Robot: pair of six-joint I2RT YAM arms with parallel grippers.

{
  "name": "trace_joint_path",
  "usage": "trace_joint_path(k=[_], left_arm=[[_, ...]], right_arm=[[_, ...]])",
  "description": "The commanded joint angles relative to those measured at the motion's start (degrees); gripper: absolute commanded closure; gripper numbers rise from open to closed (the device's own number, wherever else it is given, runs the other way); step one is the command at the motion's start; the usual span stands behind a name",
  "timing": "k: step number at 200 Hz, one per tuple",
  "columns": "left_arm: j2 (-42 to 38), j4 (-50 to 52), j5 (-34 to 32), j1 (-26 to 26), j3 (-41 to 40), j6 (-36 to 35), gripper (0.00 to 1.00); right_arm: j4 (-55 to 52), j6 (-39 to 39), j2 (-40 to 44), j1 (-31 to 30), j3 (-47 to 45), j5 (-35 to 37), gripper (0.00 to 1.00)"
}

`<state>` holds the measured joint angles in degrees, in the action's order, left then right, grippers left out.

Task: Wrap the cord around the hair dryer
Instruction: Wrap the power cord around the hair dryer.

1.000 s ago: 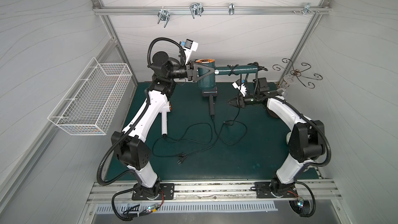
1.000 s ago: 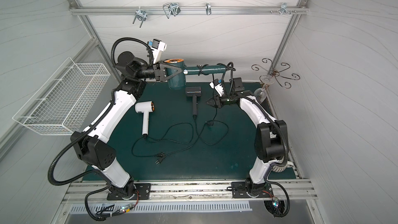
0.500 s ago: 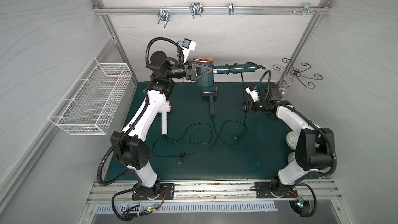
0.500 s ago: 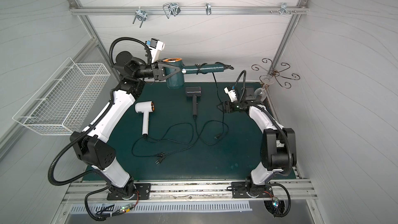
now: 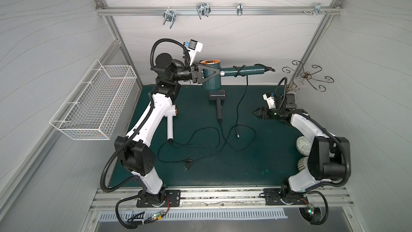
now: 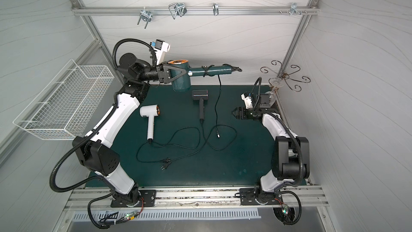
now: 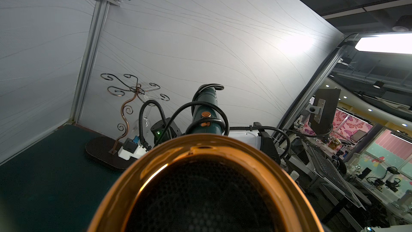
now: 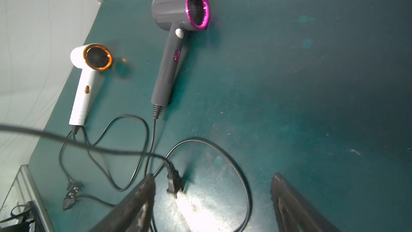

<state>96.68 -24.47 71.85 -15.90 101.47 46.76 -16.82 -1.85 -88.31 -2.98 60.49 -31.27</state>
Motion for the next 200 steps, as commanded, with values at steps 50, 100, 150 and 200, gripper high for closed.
trace_joint_path(k=[50,100,150,200], left_arm=[[-2.5,-4.4,-0.2,0.3,3.8,0.4,1.0],[-2.9,-4.5,-0.2,0.4,3.6,0.4,1.0],[-3.4,-4.6,-0.2,0.4,3.6,0.6,1.0],[-3.5,-5.0,-0.2,0.7,3.9,0.9,1.0]], right_arm=[[2.4,-1.4,0.5,-12.3,-6.6,1.4,0.23],[7.3,1.6,-3.5,-15.8,-6.2,6.0,0.25],[12.3,10.3,-8.0,-18.9,-3.7,8.9,0.31],[16.7,18.2,-10.7,-23.8,-4.6,14.5,0.44]])
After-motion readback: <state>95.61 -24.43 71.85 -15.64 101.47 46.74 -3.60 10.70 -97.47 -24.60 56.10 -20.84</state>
